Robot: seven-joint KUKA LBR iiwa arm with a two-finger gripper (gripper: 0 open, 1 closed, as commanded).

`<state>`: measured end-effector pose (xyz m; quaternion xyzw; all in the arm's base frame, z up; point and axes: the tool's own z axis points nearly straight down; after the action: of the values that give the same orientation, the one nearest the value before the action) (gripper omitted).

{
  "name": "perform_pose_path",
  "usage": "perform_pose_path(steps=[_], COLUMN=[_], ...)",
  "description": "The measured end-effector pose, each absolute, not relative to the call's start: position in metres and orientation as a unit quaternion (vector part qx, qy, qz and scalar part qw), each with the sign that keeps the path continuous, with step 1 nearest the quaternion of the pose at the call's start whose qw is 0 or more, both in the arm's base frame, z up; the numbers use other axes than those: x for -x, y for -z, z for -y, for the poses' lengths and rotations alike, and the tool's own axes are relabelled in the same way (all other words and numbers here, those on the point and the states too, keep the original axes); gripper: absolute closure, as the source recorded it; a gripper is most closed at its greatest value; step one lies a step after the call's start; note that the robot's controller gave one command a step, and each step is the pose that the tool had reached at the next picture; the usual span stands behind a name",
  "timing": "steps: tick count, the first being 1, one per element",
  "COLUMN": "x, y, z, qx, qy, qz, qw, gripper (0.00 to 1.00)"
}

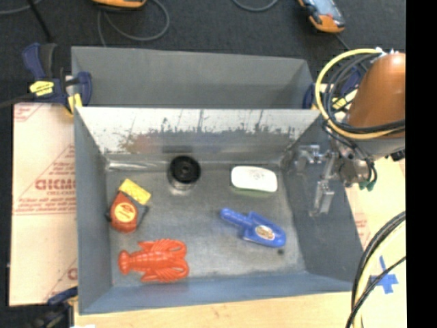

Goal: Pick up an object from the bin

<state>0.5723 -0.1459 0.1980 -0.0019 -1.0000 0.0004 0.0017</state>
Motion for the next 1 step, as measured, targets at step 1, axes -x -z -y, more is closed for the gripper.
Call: perform_pose_path(steps=[1], x=[-0.5738], y=[-0.2029], z=[0.1454], qx=[0.001], qy=[-0.001], qz=[1.000], qw=[-0.002], gripper=[0.00])
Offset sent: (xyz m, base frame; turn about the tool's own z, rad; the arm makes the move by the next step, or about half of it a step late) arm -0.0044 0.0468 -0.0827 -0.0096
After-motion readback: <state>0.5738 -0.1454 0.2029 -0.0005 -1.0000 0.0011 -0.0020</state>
